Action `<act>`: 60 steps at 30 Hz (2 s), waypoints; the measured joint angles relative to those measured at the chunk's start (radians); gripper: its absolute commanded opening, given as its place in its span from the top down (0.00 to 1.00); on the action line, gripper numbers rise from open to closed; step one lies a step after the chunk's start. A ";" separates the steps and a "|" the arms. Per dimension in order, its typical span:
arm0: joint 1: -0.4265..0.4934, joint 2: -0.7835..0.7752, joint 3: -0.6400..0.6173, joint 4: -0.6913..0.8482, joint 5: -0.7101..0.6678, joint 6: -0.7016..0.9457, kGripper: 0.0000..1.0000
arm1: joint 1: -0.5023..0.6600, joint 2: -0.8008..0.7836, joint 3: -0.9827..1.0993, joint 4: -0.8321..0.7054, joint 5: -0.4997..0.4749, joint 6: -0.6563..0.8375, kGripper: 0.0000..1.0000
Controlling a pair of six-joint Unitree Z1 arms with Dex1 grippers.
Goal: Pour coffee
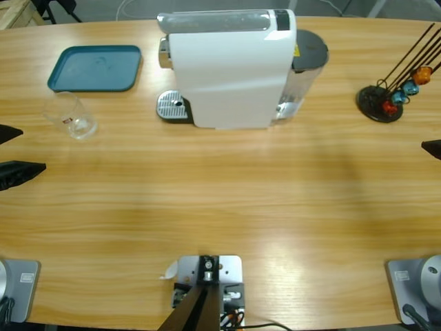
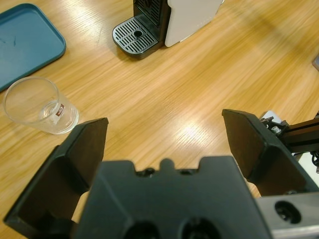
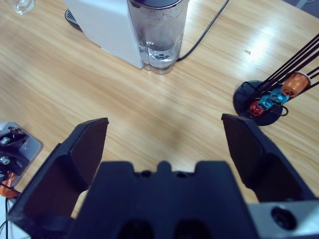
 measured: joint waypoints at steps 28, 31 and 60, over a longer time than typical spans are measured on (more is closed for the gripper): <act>0.103 0.397 -0.520 0.024 -0.015 -0.385 0.03 | 0.000 0.000 0.000 0.000 0.000 0.000 0.00; 0.123 0.487 -0.544 0.023 -0.082 -0.477 0.03 | 0.000 0.000 0.000 0.000 0.000 0.000 0.00; 0.062 0.829 -0.637 -0.171 -0.267 -0.599 0.69 | 0.000 0.001 0.000 -0.004 0.000 0.000 0.00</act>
